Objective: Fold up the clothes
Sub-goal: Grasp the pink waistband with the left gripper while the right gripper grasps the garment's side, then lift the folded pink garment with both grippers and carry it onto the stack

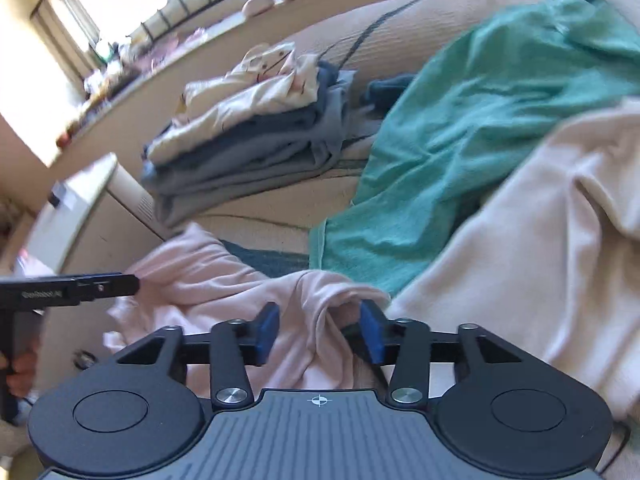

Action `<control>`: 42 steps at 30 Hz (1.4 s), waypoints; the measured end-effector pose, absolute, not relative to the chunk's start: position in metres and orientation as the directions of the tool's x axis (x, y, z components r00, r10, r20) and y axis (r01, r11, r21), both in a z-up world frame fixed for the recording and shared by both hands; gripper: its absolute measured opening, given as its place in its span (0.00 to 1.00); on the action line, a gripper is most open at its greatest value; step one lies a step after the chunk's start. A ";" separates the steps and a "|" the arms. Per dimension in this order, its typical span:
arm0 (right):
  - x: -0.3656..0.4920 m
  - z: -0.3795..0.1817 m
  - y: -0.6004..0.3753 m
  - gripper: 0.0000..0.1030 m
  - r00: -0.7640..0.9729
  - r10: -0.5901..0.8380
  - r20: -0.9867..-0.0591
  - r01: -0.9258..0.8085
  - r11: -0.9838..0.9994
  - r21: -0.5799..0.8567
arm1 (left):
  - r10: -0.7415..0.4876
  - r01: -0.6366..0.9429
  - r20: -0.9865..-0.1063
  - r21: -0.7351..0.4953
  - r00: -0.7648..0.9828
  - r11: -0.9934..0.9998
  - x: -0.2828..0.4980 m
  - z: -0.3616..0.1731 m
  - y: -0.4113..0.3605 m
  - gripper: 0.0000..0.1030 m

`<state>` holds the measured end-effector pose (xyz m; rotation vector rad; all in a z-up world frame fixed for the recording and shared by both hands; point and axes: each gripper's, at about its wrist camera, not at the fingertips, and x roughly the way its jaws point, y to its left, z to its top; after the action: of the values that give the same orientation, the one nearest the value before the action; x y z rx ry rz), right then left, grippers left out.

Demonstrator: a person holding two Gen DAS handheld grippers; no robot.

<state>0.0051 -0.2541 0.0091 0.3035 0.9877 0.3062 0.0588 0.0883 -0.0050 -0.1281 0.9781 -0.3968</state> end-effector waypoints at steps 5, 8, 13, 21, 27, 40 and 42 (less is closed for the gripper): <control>-0.007 0.004 -0.270 0.54 0.492 0.443 -0.749 -0.029 0.869 0.495 | -0.386 0.251 -0.794 -0.299 0.470 0.921 0.066 -0.011 0.088 0.75; -0.004 -0.005 -0.269 0.62 0.492 0.433 -0.755 0.009 0.865 0.502 | -0.403 0.243 -0.809 -0.327 0.427 0.913 0.068 -0.021 0.084 0.76; 0.008 -0.018 -0.255 0.62 0.490 0.444 -0.750 0.036 0.849 0.527 | -0.393 0.263 -0.819 -0.305 0.418 0.915 0.064 -0.036 0.065 0.70; 0.019 -0.034 -0.212 0.31 0.484 0.380 -0.788 -0.031 0.908 0.419 | -0.383 0.252 -0.812 -0.297 0.441 0.921 0.064 -0.032 0.057 0.08; 0.000 -0.002 -0.211 0.11 0.540 0.398 -0.742 -0.179 0.915 0.361 | -0.430 0.265 -0.767 -0.341 0.477 0.902 0.051 0.001 0.072 0.06; 0.104 0.104 -0.184 0.11 0.727 0.441 -0.527 -0.294 0.893 0.341 | -0.376 0.230 -0.600 -0.308 0.706 0.923 0.136 0.115 0.089 0.06; 0.132 0.109 -0.179 0.11 0.730 0.440 -0.523 -0.286 0.892 0.351 | -0.355 0.221 -0.607 -0.287 0.711 0.932 0.164 0.115 0.086 0.06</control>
<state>0.1317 -0.1788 0.1087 0.2547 0.6367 0.4043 0.1638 0.0860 0.1152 -0.1995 0.7119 -0.3217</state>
